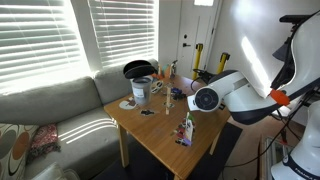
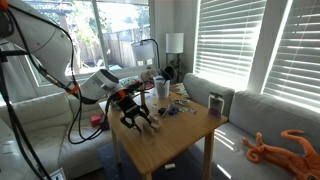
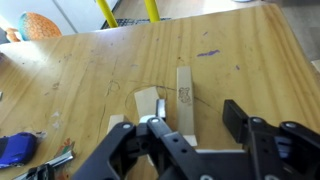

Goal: Put one wooden chip on the pile of wooden chips on the left

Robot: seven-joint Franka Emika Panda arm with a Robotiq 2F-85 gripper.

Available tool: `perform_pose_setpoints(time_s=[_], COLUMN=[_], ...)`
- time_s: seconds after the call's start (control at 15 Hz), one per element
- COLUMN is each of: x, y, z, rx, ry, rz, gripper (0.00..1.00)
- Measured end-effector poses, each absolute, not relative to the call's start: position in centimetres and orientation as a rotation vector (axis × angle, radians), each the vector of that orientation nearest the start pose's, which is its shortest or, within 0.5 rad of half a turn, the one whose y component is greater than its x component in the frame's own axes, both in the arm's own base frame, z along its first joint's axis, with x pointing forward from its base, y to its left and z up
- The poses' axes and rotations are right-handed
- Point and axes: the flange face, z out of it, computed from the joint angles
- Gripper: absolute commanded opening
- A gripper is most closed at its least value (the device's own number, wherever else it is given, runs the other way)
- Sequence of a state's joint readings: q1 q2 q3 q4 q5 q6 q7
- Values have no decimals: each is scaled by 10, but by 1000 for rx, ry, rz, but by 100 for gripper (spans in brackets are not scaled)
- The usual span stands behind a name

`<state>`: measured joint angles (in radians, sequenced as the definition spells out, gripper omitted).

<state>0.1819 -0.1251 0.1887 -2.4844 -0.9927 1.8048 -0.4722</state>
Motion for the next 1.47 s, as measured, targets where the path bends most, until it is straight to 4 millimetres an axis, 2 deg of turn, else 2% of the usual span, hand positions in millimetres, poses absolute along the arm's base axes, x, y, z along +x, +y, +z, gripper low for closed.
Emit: perform_pose_setpoints(time_s=[0.2,0.33,0.47,0.53,0.6,0.73,0.93,1.07,1.27,1.4,1.47], x=[417,417,416,415,414,412,411,411,411,410,410], y=[89,92,95,97,98,101,103,105,106,108,109], z=[335,337,339,339,339,338,331,326,319,316,315], rx=[1693,1687,1677,1670,1664,1650,1638,1631,1622,1616,1612], ry=[1368,1344,1326,1321,1317,1312,1323,1332,1344,1351,1353], rz=[-671,-683,-698,-706,-713,-732,-747,-758,-772,-777,-779], gripper=[29,25,29,34,47,55,59,50,42,18,17])
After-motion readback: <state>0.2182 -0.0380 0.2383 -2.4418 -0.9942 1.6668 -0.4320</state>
